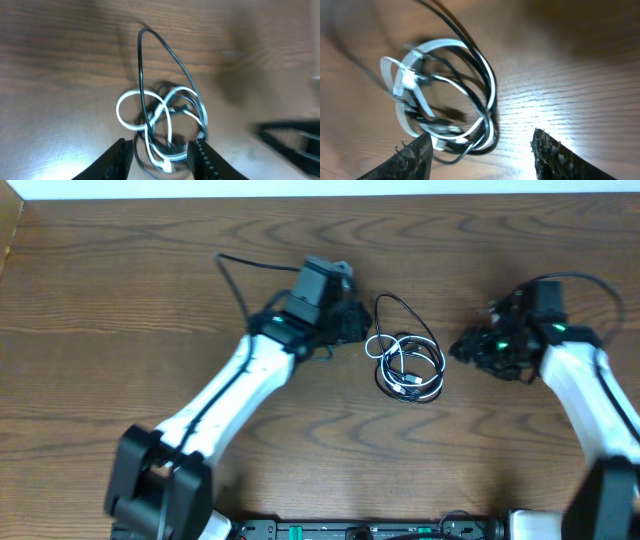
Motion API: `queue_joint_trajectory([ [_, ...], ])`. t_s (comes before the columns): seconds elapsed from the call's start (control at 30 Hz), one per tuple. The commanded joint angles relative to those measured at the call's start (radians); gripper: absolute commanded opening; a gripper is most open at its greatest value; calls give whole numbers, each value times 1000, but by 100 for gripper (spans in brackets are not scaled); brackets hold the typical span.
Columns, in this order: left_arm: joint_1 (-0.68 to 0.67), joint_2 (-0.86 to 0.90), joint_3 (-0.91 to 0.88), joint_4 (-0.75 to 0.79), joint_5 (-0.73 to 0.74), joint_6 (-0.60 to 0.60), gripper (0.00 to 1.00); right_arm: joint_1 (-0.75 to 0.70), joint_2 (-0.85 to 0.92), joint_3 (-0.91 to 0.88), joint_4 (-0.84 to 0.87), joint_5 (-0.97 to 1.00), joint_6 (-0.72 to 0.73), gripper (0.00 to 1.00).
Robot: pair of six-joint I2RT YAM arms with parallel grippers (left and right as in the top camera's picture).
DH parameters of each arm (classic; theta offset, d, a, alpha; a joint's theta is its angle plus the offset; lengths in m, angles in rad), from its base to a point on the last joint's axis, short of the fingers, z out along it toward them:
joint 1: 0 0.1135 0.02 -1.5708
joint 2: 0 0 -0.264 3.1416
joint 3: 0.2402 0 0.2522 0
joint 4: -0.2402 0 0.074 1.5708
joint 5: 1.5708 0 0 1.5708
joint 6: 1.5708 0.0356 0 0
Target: Untangle cables
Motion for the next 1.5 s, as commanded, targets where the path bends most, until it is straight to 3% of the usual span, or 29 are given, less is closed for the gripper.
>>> queue_joint_trajectory([
  [0.0,-45,109,10,72,-163,23,45,-34,-122,10,-20,-29,-23,61],
  [0.17,-66,234,22,190,-163,23,49,-45,-233,10,-51,-18,-23,66],
  [0.53,-171,367,52,194,-224,21,49,-45,-250,10,-87,-18,-24,66],
  [0.6,-184,376,52,193,-238,7,42,-45,-250,10,-87,-18,-24,65],
  [0.67,-190,378,52,183,-264,7,15,-45,-250,10,-91,-19,-23,65],
  [0.7,-190,377,52,178,-287,7,7,-42,-247,10,-93,-18,-24,65],
  [0.77,-186,366,53,178,-299,0,7,-42,-241,9,-94,-18,-28,65],
  [0.97,-152,181,54,106,-242,0,7,-40,-190,9,-103,-20,-31,64],
  [1.27,-84,-159,54,31,12,-51,7,10,-75,9,-19,-144,-115,63],
  [1.47,-35,-216,54,60,85,-116,7,68,-51,9,73,-223,-121,63],
])
